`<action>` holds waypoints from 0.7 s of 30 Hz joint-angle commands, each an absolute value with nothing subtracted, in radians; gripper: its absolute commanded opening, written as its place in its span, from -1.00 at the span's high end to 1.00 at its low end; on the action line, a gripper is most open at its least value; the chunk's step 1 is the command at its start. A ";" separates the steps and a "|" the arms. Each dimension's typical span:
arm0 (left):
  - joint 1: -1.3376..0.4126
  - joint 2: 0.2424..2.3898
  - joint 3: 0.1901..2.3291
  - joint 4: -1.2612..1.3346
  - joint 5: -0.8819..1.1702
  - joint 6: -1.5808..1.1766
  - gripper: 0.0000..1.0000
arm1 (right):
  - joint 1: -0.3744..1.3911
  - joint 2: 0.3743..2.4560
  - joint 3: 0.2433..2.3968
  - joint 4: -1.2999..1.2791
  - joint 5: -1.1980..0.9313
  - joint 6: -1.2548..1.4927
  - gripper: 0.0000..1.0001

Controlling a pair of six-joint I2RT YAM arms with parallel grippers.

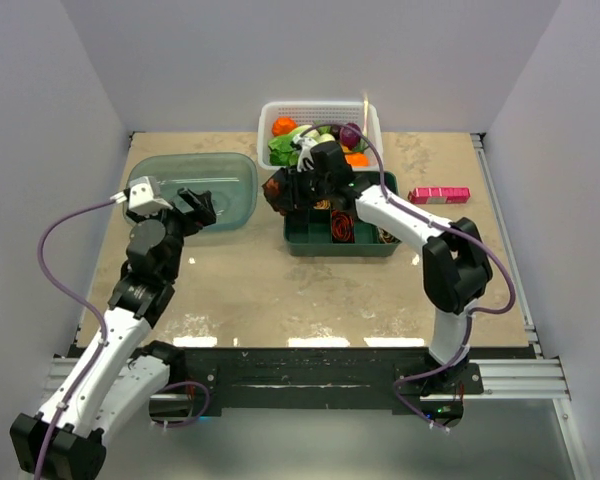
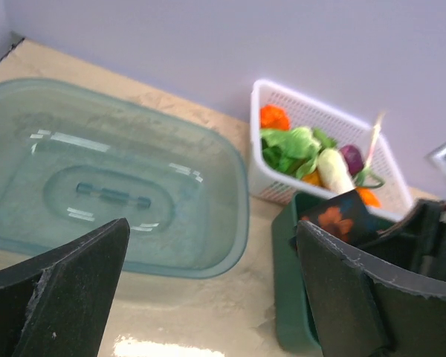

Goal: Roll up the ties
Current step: Place the tie in the storage box.

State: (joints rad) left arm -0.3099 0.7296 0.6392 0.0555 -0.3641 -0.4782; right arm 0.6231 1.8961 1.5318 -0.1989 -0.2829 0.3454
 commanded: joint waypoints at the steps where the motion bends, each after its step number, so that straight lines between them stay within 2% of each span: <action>1: -0.308 0.791 0.653 0.002 -0.414 -0.469 -0.99 | 0.624 1.758 1.554 -0.262 -0.044 0.313 1.00; 15: -0.308 0.900 0.653 -0.060 -0.411 -0.477 -0.99 | 0.611 1.565 1.462 -0.455 0.300 0.281 1.00; 21: -0.308 0.923 0.649 -0.052 -0.399 -0.477 -0.99 | 0.597 1.523 1.431 -0.514 0.362 0.295 1.00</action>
